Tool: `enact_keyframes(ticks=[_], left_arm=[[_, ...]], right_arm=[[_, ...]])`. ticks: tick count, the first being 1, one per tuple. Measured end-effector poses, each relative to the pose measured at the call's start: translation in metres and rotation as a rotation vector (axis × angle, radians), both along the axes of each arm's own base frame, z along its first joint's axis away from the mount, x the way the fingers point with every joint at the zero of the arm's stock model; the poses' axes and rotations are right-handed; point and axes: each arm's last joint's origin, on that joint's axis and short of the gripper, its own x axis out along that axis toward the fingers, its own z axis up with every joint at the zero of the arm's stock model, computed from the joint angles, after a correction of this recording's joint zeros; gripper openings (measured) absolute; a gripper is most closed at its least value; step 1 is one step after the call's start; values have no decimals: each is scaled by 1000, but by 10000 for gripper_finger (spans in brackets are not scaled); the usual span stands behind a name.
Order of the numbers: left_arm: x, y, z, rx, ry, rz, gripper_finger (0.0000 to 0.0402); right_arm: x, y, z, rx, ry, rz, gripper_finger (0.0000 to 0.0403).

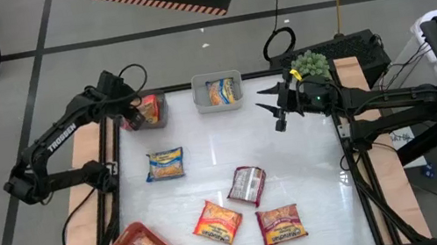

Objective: Sort Maruchan noodles
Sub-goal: Put the top orange noodle pack into the black bin

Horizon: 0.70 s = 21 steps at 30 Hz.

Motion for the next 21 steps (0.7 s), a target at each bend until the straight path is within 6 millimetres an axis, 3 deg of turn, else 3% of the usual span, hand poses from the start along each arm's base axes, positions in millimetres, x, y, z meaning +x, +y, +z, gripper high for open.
enact_keyframes(ticks=[9, 21], left_arm=[[-5, 5, 1, 74, 78, 102, 182], [0, 12, 7, 169, 26, 133, 182]], right_arm=[[1, 1, 0, 14, -4, 49, 155], [1, 1, 0, 13, -4, 51, 155]])
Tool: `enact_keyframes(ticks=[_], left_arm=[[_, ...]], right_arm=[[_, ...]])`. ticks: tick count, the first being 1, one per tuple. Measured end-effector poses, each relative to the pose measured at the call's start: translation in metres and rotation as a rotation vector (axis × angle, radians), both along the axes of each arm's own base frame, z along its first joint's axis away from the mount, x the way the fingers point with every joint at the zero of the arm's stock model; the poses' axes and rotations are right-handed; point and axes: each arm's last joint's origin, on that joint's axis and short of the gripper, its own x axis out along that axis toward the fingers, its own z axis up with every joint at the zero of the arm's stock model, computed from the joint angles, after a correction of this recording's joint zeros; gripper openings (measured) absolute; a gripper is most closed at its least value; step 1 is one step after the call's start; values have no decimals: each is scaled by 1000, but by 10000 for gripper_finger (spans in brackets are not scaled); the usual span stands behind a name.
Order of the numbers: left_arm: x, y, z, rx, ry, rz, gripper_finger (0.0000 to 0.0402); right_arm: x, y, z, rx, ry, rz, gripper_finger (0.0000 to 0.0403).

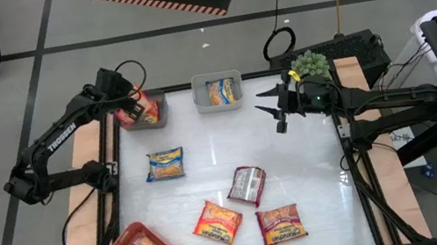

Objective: Sort Maruchan noodles
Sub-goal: Put the top orange noodle pack into the black bin

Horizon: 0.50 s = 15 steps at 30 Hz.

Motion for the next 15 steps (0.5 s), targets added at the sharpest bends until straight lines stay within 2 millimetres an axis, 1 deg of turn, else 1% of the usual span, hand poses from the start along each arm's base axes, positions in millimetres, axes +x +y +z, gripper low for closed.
enact_keyframes(ticks=[6, 12, 15], left_arm=[[3, 7, -7, -3, 12, 108, 182], [24, 28, -26, 66, 52, 205, 181], [35, 38, -39, 68, 73, 188, 181]], right_arm=[[0, 0, 0, -3, 0, 1, 155], [1, 0, 3, -9, -26, 0, 155], [1, 0, 3, -9, -29, 0, 155]])
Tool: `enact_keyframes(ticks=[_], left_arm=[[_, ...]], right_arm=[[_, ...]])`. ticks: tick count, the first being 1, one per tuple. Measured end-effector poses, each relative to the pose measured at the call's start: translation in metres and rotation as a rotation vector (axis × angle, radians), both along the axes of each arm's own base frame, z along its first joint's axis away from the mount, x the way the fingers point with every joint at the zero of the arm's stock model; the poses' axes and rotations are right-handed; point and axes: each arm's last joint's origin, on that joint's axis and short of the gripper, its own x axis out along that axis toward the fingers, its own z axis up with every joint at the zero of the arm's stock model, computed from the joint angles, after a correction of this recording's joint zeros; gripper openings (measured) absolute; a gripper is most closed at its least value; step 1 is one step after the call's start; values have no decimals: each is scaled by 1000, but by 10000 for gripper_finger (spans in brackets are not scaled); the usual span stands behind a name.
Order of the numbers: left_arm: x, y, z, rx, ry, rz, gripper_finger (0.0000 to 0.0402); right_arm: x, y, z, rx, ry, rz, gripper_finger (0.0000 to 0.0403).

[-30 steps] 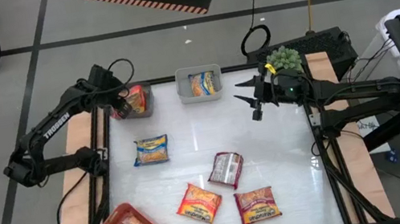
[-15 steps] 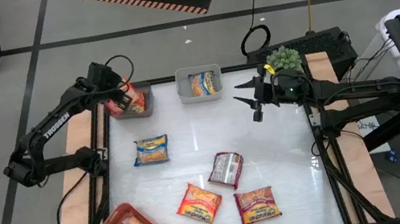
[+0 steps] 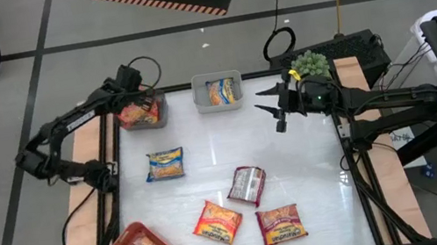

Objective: Sort Maruchan noodles
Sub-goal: Put the top orange noodle pack into the black bin

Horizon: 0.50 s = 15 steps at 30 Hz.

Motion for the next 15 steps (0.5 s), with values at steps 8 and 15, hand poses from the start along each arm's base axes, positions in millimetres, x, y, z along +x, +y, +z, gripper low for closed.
enact_keyframes(ticks=[8, 15], left_arm=[[4, 4, -22, -104, 54, -7, 181], [13, -4, -12, -115, -53, -127, 181]], right_arm=[[0, 0, 0, -22, 10, 3, 155], [0, 0, -2, -20, 27, 3, 155]])
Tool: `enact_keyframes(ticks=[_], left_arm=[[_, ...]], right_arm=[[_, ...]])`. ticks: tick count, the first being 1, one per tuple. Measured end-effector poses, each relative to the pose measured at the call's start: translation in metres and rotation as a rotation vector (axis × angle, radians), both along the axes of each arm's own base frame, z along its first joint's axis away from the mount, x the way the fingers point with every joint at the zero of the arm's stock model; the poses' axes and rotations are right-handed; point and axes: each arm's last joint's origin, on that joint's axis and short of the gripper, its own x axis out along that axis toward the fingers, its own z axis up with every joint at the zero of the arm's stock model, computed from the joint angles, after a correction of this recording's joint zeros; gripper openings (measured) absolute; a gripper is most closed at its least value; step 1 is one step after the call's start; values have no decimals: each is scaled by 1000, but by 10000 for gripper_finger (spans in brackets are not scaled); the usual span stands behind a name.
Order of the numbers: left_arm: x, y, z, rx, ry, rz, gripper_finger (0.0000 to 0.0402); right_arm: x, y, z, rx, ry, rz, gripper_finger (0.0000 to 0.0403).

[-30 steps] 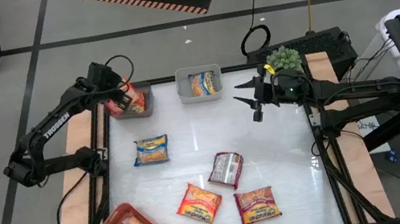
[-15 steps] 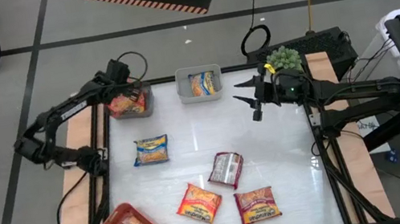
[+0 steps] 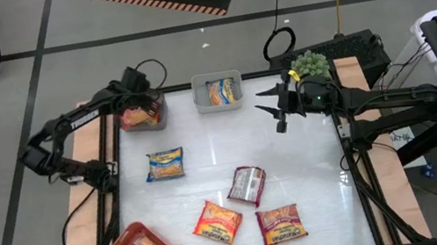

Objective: Sort Maruchan noodles
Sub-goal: Put the top orange noodle pack into the black bin

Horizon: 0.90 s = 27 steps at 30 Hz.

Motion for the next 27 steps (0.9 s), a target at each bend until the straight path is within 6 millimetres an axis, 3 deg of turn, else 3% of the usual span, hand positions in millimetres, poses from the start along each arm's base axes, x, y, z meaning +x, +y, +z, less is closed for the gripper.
enact_keyframes(ticks=[6, 16, 27], left_arm=[[4, -8, 12, -35, -139, -100, 181], [12, -32, 34, -10, -268, -87, 181], [31, -67, 29, -56, -170, -125, 181]], right_arm=[[0, 0, -2, 20, 12, -4, 155], [0, 0, -2, 54, 1, -11, 155], [7, -2, -11, 71, 44, -13, 155]])
